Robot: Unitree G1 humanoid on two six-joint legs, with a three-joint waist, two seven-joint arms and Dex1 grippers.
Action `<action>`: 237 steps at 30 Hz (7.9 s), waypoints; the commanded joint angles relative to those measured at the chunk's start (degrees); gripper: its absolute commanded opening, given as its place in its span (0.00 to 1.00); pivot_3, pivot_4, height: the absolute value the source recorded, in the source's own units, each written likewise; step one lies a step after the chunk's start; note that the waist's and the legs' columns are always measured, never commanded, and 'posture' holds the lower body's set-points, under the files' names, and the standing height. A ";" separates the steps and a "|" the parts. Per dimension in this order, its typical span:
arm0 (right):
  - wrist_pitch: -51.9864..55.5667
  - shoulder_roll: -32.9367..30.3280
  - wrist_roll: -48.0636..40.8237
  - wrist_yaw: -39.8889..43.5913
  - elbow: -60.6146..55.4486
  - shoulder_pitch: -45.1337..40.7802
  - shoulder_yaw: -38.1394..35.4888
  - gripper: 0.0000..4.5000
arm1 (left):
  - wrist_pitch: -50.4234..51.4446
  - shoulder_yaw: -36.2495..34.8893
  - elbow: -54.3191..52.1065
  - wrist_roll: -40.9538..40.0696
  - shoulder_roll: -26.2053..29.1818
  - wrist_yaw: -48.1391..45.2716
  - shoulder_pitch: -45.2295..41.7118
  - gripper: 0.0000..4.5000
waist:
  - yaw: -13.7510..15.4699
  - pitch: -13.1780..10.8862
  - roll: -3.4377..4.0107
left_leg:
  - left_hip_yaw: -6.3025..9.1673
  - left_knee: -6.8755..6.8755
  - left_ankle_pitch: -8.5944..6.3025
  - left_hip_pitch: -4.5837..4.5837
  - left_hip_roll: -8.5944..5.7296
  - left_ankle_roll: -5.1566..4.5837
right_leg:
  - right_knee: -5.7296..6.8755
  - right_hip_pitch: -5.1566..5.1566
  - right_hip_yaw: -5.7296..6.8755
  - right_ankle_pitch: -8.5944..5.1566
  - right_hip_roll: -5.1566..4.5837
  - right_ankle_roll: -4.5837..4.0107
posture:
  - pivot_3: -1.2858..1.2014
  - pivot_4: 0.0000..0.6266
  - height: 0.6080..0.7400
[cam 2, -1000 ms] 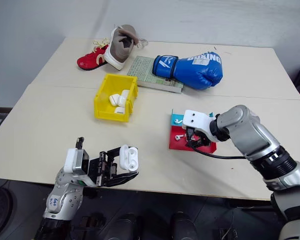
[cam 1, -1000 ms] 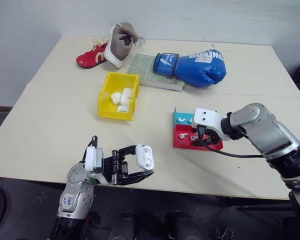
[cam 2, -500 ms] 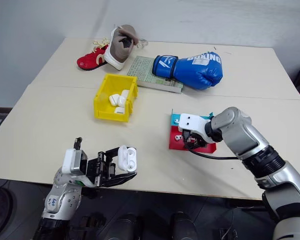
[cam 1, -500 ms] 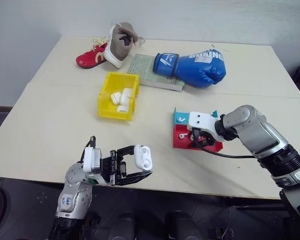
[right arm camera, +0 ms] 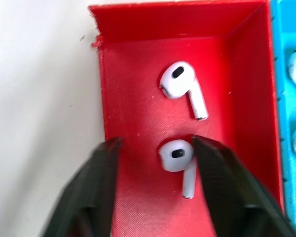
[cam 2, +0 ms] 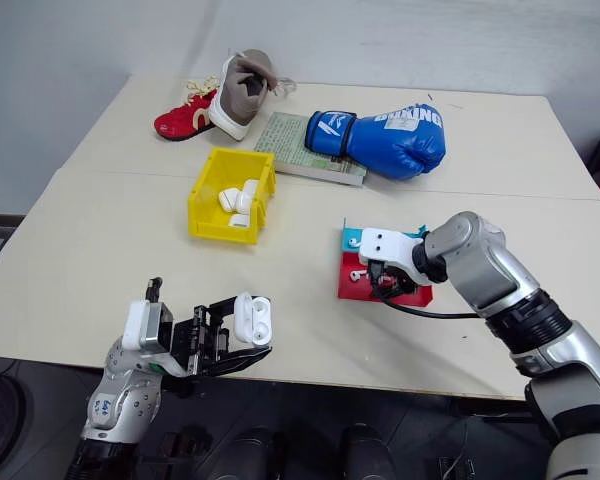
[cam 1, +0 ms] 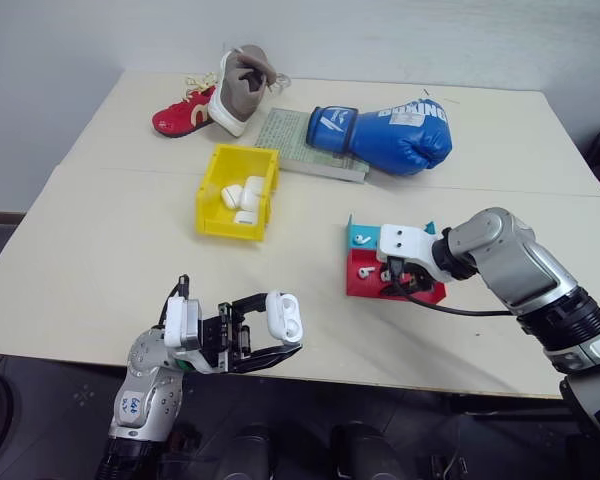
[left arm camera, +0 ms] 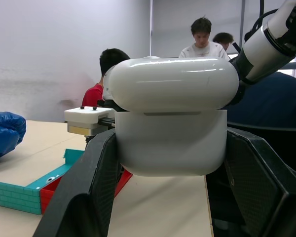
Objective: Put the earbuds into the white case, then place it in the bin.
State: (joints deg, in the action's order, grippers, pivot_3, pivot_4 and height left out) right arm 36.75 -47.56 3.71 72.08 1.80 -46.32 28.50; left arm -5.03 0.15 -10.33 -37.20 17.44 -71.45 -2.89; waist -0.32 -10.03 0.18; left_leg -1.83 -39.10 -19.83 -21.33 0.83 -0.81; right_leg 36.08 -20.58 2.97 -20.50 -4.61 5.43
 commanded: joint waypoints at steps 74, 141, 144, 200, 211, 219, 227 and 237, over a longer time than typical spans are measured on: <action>-12.69 28.90 -53.45 -13.52 -27.28 16.93 -32.40 0.11 | 24.16 -1.02 -3.28 -17.63 -1.52 3.31 -20.83 0.62 | -1.17 -0.05 -0.06 | 0.21 0.05 0.01 0.00 -0.06 0.02 | 0.36 0.05 0.08 0.02 0.04 0.04 | 0.52 0.24 1.00; -16.49 22.56 -48.87 -3.12 -22.14 13.72 -26.01 0.11 | 24.04 0.51 -3.22 -13.12 -2.37 -1.10 -17.04 0.62 | -1.17 -0.05 -0.06 | 0.24 0.12 0.01 -0.01 -0.05 0.02 | -0.07 0.08 0.08 0.02 0.01 0.04 | 0.52 0.24 1.00; -16.99 22.25 -47.98 -2.50 -21.86 14.18 -25.71 0.11 | 24.00 0.40 -3.42 -13.17 -2.32 -1.08 -16.87 0.62 | -1.15 -0.05 -0.06 | 0.25 0.12 0.01 -0.01 -0.06 0.02 | -0.07 0.08 0.08 0.02 0.01 0.04 | 0.52 0.24 1.00; -31.51 -7.68 -23.09 -0.44 10.50 25.90 -42.71 0.99 | 17.58 -7.00 -5.25 -9.77 5.40 1.00 -6.35 0.62 | -1.43 -0.38 0.50 | -0.25 0.20 0.18 0.41 0.06 0.04 | -0.20 0.39 -0.12 0.01 0.08 0.01 | 0.52 0.24 1.00; -39.88 4.47 -1.77 2.33 42.17 -16.70 -16.13 0.79 | 15.94 -3.75 -5.85 -7.71 3.75 2.49 -6.69 0.62 | -0.84 -0.50 0.46 | -0.06 0.17 0.10 -0.07 0.00 0.04 | -0.10 -0.04 0.06 0.02 0.00 0.04 | 0.52 0.24 1.00; -52.00 10.97 7.28 1.17 62.58 -27.47 -10.37 0.49 | 15.22 -3.53 -6.04 -7.41 3.44 2.90 -6.15 0.62 | -1.49 -0.51 0.47 | 0.00 0.23 0.09 -0.20 -0.02 0.02 | -0.02 -0.10 0.20 0.03 -0.01 0.05 | 0.52 0.24 1.00; -55.98 14.86 12.38 2.58 68.07 -29.91 -8.33 0.49 | 15.25 -4.11 -6.64 -7.74 3.97 3.30 -5.54 0.62 | -1.68 -0.51 0.48 | -0.01 0.17 0.10 -0.19 0.02 0.04 | 0.15 -0.15 0.18 0.03 0.00 0.05 | 0.52 0.24 1.00; -58.25 16.21 16.97 3.27 70.26 -30.24 -6.56 0.49 | 15.31 -3.41 -8.19 -7.32 3.88 4.69 -5.10 0.62 | -1.54 -0.51 0.48 | 0.01 0.13 0.09 -0.19 0.00 0.04 | 0.35 -0.21 0.18 0.03 -0.02 0.05 | 0.52 0.24 1.00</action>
State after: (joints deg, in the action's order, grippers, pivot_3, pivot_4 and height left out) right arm -20.31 -31.05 20.05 74.29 72.33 -75.42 21.98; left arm 10.97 -3.38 -15.71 -44.53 21.19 -67.04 -8.32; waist -1.86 -10.55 0.66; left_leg -1.82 -38.97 -19.73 -21.51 0.83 -0.77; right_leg 36.44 -20.80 3.14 -20.47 -4.63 5.48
